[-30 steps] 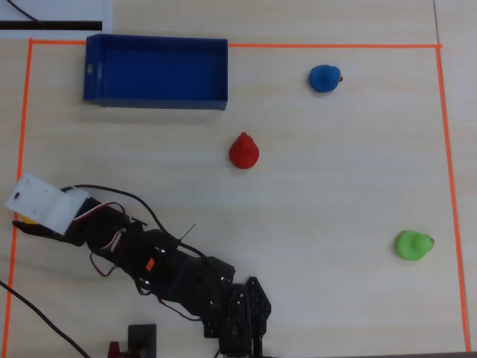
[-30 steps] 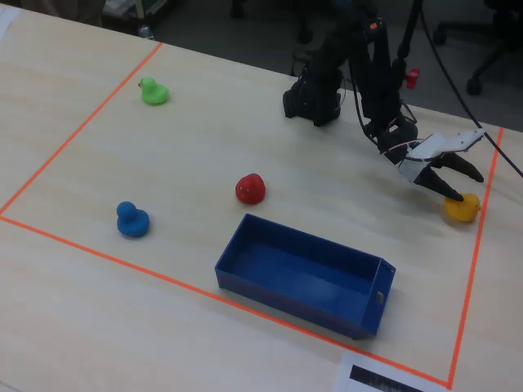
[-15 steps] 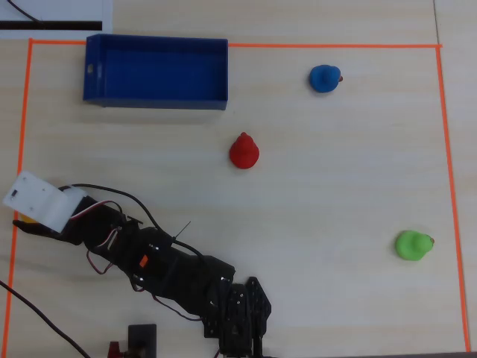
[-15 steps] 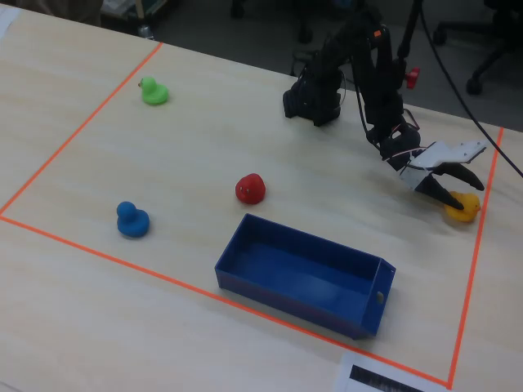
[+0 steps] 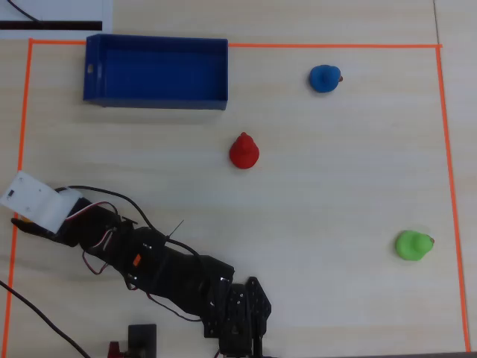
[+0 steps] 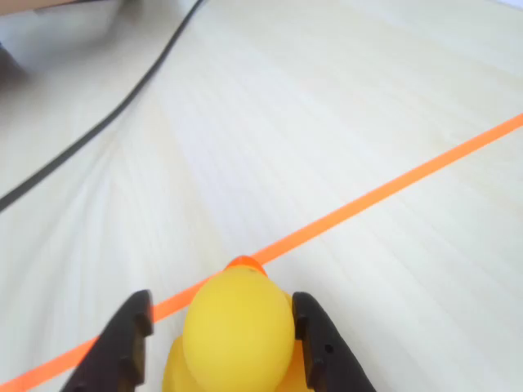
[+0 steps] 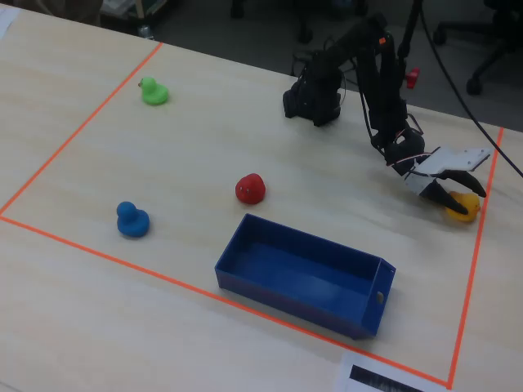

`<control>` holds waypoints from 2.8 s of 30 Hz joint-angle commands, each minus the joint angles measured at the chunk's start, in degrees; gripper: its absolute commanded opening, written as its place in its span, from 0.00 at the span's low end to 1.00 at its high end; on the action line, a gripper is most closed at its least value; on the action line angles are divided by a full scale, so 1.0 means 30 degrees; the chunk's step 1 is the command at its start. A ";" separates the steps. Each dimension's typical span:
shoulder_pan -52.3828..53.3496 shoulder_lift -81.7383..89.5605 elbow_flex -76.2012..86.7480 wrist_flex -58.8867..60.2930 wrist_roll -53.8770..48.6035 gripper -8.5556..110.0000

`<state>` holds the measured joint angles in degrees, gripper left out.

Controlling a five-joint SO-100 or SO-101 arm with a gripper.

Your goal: Grasp yellow duck and put it into box.

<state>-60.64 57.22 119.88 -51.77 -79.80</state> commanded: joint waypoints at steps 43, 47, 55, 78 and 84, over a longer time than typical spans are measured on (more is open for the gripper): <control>1.6201 0.8818 -0.4043 1.3359 0.1318 0.07; 1.6494 0.7119 -0.5889 1.3477 0.1523 0.07; 1.6611 0.4717 -0.8232 1.3945 0.1699 0.19; 1.5088 2.3086 -0.0293 3.0703 0.5156 0.07; 1.5879 3.3076 1.0488 3.3604 0.5039 0.07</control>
<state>-14.41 134.47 132.10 44.47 -64.51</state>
